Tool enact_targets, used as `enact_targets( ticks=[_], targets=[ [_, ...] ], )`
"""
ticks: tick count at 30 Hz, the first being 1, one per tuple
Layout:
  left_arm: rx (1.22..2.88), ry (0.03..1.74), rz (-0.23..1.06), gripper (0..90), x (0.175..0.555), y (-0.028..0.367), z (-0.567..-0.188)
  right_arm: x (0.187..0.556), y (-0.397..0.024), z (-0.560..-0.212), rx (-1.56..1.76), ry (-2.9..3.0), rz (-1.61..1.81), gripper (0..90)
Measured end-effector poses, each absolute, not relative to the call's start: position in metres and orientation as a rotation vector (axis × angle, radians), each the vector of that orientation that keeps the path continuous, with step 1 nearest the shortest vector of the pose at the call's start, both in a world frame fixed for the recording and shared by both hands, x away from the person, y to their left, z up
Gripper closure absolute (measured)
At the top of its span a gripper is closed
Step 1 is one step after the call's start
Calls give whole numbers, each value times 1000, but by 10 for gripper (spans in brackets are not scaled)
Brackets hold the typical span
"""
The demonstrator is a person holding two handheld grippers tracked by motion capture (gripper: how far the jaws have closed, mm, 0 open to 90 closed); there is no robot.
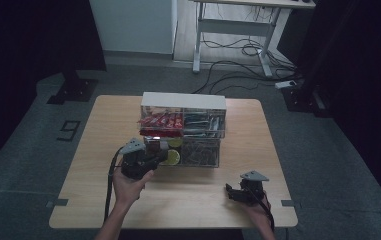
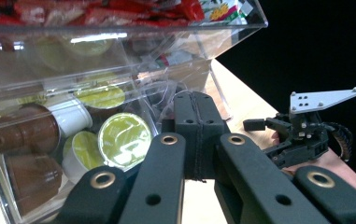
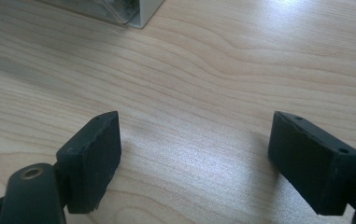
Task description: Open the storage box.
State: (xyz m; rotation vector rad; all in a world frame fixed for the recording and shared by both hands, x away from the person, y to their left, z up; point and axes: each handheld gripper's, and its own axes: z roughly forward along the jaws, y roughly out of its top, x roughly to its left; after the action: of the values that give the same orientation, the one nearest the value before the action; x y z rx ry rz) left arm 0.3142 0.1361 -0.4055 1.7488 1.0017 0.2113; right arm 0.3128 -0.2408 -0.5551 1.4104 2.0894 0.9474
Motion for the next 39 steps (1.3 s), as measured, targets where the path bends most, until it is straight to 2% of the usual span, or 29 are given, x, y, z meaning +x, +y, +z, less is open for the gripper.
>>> enact_targets(
  ticks=[15,39],
  targets=[
    [1734,973,196,900,317,129,-388,313,-241,-555,1412,2088,946,174],
    [1739,971,192,900,319,127,-386,313,-241,-555,1412,2088,946,174]
  ],
)
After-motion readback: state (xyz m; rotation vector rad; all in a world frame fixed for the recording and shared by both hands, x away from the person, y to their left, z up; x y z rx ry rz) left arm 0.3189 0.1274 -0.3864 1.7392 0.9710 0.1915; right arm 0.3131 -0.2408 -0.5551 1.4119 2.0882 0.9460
